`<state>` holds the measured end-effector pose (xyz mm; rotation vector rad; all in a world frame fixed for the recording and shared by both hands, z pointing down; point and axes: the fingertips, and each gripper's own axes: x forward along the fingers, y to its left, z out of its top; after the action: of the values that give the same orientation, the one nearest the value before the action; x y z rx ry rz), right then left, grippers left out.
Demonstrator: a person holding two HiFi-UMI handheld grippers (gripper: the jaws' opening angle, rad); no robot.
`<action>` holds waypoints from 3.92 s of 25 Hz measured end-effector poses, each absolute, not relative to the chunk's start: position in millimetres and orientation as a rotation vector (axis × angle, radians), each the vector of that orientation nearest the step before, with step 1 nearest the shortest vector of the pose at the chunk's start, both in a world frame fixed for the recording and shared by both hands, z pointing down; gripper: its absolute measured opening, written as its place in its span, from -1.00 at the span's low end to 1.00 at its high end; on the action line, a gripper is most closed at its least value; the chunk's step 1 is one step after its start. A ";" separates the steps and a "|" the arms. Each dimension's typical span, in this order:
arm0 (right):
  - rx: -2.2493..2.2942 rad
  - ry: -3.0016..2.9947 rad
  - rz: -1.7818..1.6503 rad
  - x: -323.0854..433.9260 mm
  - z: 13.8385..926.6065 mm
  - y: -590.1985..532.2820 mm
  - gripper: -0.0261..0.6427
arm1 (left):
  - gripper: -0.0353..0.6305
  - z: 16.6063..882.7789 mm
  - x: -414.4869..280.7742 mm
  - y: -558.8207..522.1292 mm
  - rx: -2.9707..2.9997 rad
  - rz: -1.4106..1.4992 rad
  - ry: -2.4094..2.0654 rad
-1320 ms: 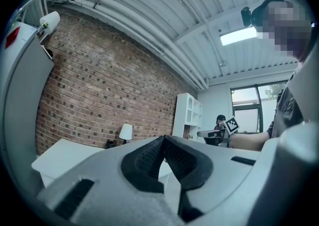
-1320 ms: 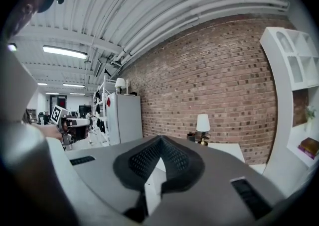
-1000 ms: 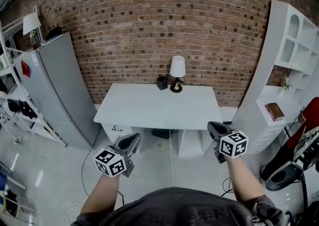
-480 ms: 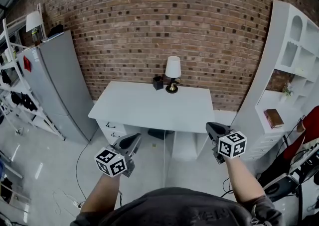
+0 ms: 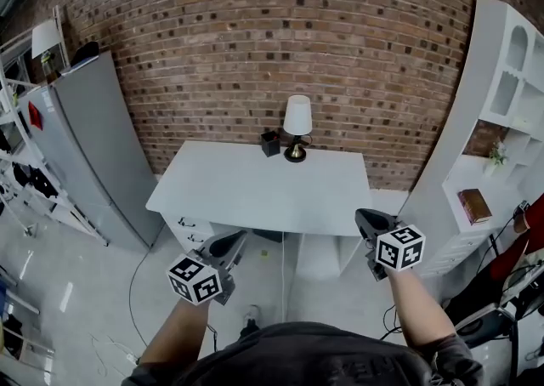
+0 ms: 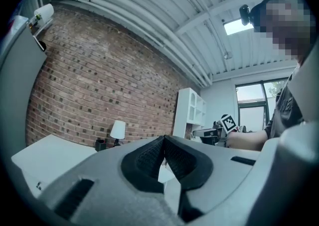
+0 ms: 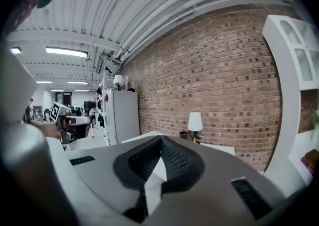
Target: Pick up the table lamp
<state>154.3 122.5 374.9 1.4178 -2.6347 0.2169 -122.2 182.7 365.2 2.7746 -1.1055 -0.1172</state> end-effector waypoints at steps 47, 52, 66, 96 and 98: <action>1.230 -2.712 0.178 212.3 406.8 -315.3 -0.94 | -0.90 414.4 -22.8 -262.5 2.686 0.054 -1.224; 1.208 -2.732 0.171 224.7 420.5 -326.9 -0.94 | -0.90 426.6 0.7 -270.7 2.678 0.062 -1.235; 1.441 -2.626 0.230 148.2 451.6 -342.6 -0.94 | -0.90 462.8 -88.7 -333.9 2.774 0.087 -1.084; 1.461 -2.555 0.274 162.5 520.6 -378.1 -0.94 | -0.33 578.8 -8.3 -426.5 2.725 0.174 -0.919; 1.465 -2.550 0.279 166.8 533.0 -382.5 -0.94 | -0.33 596.7 1.4 -437.4 2.728 0.200 -0.916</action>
<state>166.8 -382.5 533.0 1.4654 -2.5502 0.2788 1.4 -437.4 596.7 2.7282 -0.9164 0.2004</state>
